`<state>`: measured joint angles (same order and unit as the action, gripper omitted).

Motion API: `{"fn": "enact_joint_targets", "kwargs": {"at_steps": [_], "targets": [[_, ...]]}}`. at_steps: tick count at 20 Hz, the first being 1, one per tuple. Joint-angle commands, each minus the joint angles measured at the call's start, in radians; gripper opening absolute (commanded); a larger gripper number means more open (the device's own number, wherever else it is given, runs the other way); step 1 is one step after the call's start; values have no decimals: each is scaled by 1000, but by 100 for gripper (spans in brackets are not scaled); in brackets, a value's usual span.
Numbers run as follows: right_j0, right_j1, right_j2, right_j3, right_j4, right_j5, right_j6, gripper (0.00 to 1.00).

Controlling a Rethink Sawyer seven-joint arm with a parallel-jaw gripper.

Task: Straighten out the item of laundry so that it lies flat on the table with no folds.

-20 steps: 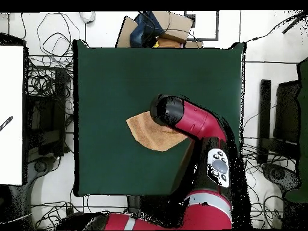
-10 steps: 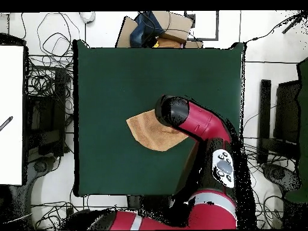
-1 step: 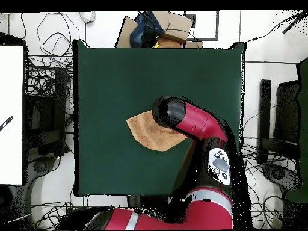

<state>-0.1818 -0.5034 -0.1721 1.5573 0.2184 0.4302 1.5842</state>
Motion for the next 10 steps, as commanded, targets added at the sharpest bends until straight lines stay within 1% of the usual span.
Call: {"fn": "enact_joint_targets", "kwargs": {"at_steps": [1,10], "targets": [[10,22,75,69,-27,-55,153,100],[-17,38,100,83,-35,-106,140,100]]}}
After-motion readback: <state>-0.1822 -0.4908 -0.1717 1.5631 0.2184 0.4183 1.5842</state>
